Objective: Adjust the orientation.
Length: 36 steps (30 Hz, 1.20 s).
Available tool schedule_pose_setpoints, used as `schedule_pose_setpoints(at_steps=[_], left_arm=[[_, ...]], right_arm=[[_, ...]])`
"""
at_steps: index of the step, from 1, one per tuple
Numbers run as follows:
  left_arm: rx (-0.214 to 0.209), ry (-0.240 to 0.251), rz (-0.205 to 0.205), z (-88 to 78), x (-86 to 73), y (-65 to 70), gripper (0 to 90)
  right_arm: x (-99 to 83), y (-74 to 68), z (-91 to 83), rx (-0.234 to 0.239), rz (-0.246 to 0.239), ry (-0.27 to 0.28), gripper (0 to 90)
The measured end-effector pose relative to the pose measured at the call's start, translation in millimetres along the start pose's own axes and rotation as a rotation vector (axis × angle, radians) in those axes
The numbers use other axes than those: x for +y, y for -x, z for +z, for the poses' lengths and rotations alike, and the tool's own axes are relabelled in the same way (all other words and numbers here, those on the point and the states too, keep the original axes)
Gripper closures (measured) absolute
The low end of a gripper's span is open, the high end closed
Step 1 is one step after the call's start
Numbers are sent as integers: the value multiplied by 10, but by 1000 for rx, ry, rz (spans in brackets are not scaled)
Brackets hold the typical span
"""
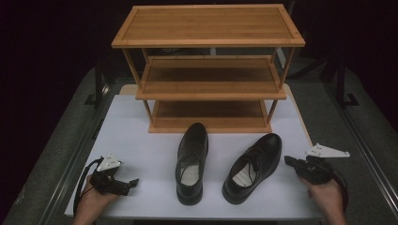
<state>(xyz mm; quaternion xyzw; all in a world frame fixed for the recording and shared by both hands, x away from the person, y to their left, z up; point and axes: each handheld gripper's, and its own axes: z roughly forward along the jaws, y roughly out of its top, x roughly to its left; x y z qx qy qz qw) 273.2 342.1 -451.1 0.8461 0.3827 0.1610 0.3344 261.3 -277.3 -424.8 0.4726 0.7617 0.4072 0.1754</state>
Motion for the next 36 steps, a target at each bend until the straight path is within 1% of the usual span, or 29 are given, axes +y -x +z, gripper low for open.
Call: schedule_pose_setpoints(at_steps=[1,3,4,6,9,13,15,19,23,28,36], left_arm=[[0,0,0,0,0,0,0],[0,1,0,0,0,0,0],[0,1,0,0,-1,0,0],[0,1,0,0,-1,0,0],[0,1,-1,0,-1,1,0],[-1,0,-1,0,-1,-1,0],[0,1,-1,0,-1,0,0],[0,1,-1,0,-1,0,0],[-1,0,-1,0,-1,0,0],[-1,1,-1,0,-1,-1,0],[-1,0,-1,0,-1,-1,0]], right_arm=[[-36,-48,-10,12,2,-7,899],[-95,-127,-25,29,-9,-24,899],[-117,-157,-34,42,-3,-27,899],[-159,-219,-42,71,-6,-31,899],[-204,-294,-41,93,-20,-48,899],[-249,-387,-34,107,-48,-44,899],[-240,-411,-9,114,-56,-48,899],[-246,-444,60,130,-73,-79,899],[-233,-450,99,132,-76,-87,899],[-211,-468,182,133,-95,-111,899],[-156,-476,249,128,-108,-111,899]])
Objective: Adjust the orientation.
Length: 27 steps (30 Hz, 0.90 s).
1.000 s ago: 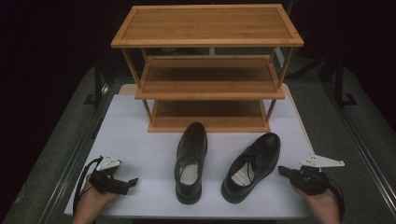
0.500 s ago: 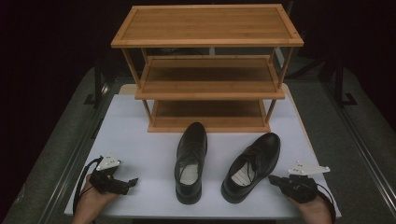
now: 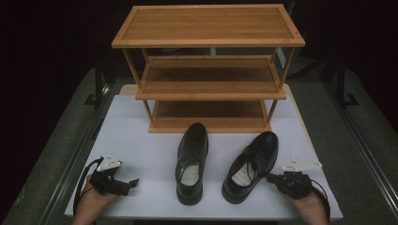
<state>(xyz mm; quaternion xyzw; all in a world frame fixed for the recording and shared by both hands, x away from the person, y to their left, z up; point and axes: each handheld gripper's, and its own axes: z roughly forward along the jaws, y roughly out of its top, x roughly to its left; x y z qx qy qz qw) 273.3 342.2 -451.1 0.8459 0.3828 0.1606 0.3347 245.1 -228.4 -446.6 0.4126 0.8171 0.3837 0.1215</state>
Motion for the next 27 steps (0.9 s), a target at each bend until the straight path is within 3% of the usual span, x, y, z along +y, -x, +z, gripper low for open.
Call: schedule_pose_setpoints(at_steps=[27], left_arm=[[0,0,0,0,0,0,0]], right_arm=[[387,41,380,48,-47,-25,898]])
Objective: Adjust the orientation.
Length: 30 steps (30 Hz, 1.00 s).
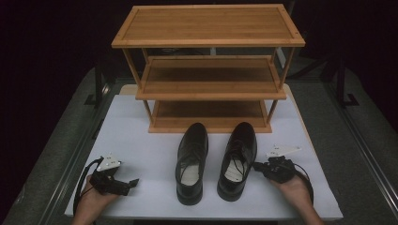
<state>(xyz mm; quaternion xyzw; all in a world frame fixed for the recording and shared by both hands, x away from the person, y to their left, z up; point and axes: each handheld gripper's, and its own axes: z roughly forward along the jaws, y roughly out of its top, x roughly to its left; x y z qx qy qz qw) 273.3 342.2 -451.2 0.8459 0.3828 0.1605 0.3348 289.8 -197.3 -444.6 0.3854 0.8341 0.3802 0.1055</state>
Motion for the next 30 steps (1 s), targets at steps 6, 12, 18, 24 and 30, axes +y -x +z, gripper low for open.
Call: schedule_pose_setpoints(at_steps=[6,12,18,24,30], left_arm=[[0,0,-1,0,0,0,0],[0,0,0,0,0,1,0],[0,0,0,0,0,1,0],[0,0,0,0,0,0,0],[0,-1,0,1,1,0,0]], right_arm=[[105,-1,96,10,-5,-10,899],[187,-27,187,26,-17,-12,899],[256,-86,262,38,-32,-16,899],[297,-136,321,53,-42,-15,899],[304,-175,337,63,-50,-16,899]])
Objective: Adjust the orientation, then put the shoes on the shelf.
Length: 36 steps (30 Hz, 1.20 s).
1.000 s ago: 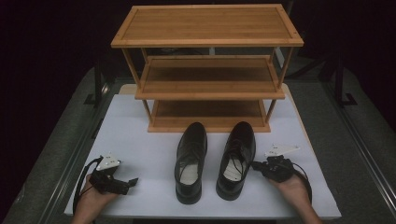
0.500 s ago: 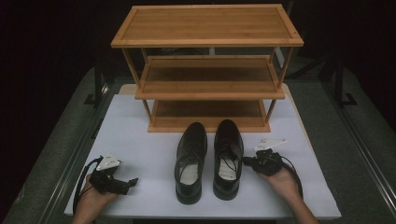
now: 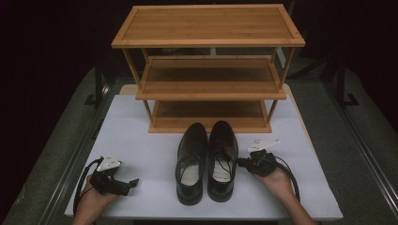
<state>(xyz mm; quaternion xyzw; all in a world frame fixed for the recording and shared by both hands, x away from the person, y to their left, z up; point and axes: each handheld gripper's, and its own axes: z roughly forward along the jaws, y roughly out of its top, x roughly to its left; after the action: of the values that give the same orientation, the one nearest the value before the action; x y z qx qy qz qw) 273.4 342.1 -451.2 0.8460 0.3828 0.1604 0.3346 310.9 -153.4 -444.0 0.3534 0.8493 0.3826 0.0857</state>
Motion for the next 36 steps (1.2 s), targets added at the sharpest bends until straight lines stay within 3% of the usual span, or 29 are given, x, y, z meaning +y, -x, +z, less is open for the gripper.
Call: schedule_pose_setpoints(at_steps=[8,15,27,32,36], left_arm=[[0,0,0,0,0,0,0],[-2,1,-3,0,1,-2,0],[1,9,-8,-23,12,-5,3],[-16,36,-14,-67,99,38,5],[-63,69,-15,-103,230,105,72]], right_arm=[[-3,-31,3,-1,-15,1,896],[-22,46,-61,-16,14,30,750],[-22,112,-275,-32,48,130,521],[23,94,-360,-63,51,144,468],[89,62,-444,-78,40,160,444]])
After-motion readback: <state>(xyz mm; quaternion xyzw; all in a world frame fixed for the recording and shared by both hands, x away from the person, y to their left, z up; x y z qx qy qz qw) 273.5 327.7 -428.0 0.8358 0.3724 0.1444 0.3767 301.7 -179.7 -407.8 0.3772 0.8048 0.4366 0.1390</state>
